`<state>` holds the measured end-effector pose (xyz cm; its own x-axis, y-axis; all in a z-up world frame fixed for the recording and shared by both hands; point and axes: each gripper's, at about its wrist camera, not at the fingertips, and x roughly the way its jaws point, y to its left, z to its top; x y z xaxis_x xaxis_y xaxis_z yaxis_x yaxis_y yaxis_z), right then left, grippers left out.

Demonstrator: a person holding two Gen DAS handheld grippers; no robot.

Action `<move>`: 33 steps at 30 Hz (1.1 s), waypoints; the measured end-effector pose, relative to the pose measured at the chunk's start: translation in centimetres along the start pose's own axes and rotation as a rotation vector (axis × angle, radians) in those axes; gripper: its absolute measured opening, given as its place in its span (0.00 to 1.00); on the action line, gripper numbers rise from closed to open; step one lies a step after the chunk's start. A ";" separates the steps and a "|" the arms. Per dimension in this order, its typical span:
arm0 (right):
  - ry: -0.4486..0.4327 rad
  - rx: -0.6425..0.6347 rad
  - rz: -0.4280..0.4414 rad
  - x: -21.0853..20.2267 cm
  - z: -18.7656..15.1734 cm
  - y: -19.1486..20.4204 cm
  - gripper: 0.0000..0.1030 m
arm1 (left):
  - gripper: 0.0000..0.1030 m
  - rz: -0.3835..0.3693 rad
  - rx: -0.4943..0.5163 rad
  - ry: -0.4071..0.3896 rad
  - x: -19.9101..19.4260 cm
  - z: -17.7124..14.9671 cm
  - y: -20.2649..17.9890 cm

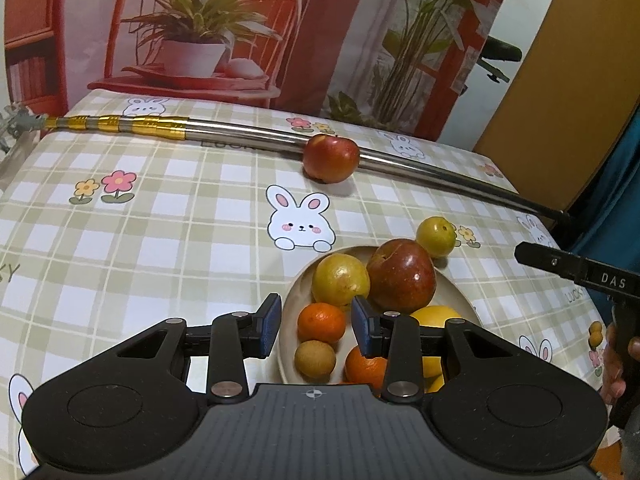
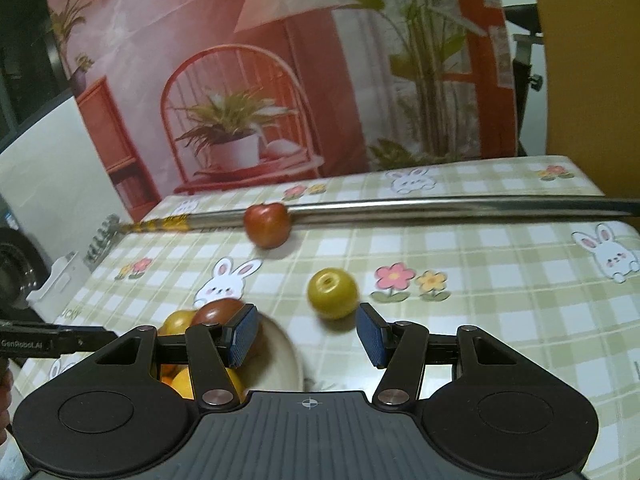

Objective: Organize fruits
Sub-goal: 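Grasp the yellow-green fruit on the table with the left gripper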

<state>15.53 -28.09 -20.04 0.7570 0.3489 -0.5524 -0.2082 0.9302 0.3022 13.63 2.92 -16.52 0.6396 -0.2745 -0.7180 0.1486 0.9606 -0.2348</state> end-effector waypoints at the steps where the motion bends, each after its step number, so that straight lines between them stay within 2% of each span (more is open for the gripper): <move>1: -0.003 0.001 -0.003 0.0 0.1 -0.2 0.50 | 0.40 -0.001 0.007 0.002 0.1 0.2 -0.2; 7: -0.021 0.005 -0.016 0.0 0.4 -1.0 0.50 | 0.40 -0.019 0.074 0.010 0.9 1.7 -1.9; 13: -0.044 0.007 -0.027 0.0 1.0 -1.8 0.50 | 0.49 -0.108 0.178 0.028 2.8 4.2 -5.3; 17: -0.060 0.017 -0.030 0.0 1.4 -2.6 0.50 | 0.52 -0.146 0.250 0.052 5.4 5.9 -7.9; 22: -0.076 0.038 -0.036 0.1 1.5 -3.6 0.50 | 0.61 -0.200 0.291 0.107 10.0 7.2 -10.6; 28: -0.090 0.067 -0.046 -0.2 1.1 -5.1 0.50 | 0.62 -0.165 0.352 0.188 14.6 7.3 -13.0; 33: -0.101 0.101 -0.059 -0.6 0.7 -6.5 0.51 | 0.60 -0.144 0.338 0.231 16.9 7.6 -13.7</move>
<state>16.85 -34.44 -21.11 0.8254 0.2765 -0.4922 -0.1027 0.9308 0.3508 28.14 -14.50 -20.46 0.4142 -0.3721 -0.8306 0.4874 0.8614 -0.1428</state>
